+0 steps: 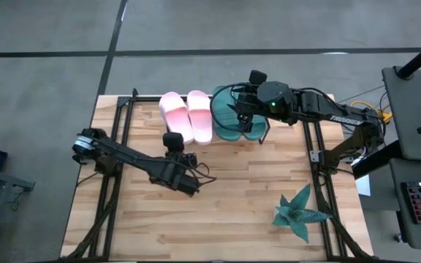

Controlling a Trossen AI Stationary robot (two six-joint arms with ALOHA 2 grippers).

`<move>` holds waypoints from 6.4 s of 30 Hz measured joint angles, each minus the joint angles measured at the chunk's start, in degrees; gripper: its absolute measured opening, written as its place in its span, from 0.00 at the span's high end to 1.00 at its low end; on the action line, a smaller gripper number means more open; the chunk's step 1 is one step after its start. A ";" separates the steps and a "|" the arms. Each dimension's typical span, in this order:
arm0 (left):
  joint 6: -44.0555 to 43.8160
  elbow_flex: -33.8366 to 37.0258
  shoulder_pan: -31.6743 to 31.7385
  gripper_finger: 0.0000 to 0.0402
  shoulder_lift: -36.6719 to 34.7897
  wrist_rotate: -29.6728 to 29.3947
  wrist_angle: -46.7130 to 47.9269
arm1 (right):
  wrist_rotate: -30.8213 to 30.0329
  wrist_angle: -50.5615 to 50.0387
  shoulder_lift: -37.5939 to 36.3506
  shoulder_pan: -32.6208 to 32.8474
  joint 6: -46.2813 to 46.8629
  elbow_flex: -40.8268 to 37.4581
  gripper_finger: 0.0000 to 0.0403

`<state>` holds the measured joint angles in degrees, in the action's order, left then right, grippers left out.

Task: Pick and place slides into the shelf
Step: Adjust the slippers on the shelf

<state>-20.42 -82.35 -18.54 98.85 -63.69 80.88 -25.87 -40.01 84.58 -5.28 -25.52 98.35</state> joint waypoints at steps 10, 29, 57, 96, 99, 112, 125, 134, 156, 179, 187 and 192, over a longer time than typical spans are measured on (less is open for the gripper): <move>-0.24 0.22 -3.55 0.84 -0.69 -2.97 -2.11 | -0.02 0.00 0.00 0.00 0.00 0.00 0.48; 5.10 14.32 -6.25 0.84 -10.32 -5.43 -21.21 | -0.02 0.00 0.00 0.00 0.04 0.00 0.48; 26.94 20.26 -7.48 0.84 -19.45 -10.28 -40.13 | -0.01 0.02 0.00 -0.02 0.64 -0.02 0.48; 40.71 32.41 -7.83 0.84 -22.18 -4.35 -66.29 | -0.02 0.02 0.02 0.00 1.46 -0.02 0.48; 41.66 31.28 -8.12 0.84 -22.42 -4.32 -66.32 | -0.02 0.02 0.02 -0.02 1.46 -0.02 0.48; 51.86 26.82 -8.82 0.84 -23.99 -6.73 -66.69 | -0.04 0.02 0.02 -0.02 1.46 -0.02 0.48; 49.31 26.15 -16.69 0.84 -24.35 -8.82 -68.78 | -0.06 0.02 0.01 -0.01 1.46 -0.02 0.48; 44.45 23.82 -22.14 0.87 -20.47 -13.64 -69.84 | -0.08 -0.09 0.02 0.00 1.49 -0.02 0.48; 33.18 23.43 -29.42 0.89 -12.78 -17.56 -67.79 | -0.11 -0.49 0.02 -0.02 2.38 -1.15 0.48; 15.29 22.86 -28.05 0.89 -11.67 -13.77 -47.78 | -0.10 -0.37 0.02 -0.02 2.53 -2.05 0.48; 17.72 22.80 -22.88 0.89 -12.20 -9.17 -46.82 | -0.08 -0.37 0.02 -0.02 2.62 -2.05 0.48; 21.57 22.29 -21.48 0.89 -12.31 -9.24 -46.85 | -0.08 -0.37 0.02 -0.02 2.60 -2.05 0.48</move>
<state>1.15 -60.05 -40.02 86.53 -72.92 34.04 -25.96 -40.38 84.60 -5.30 -22.92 96.29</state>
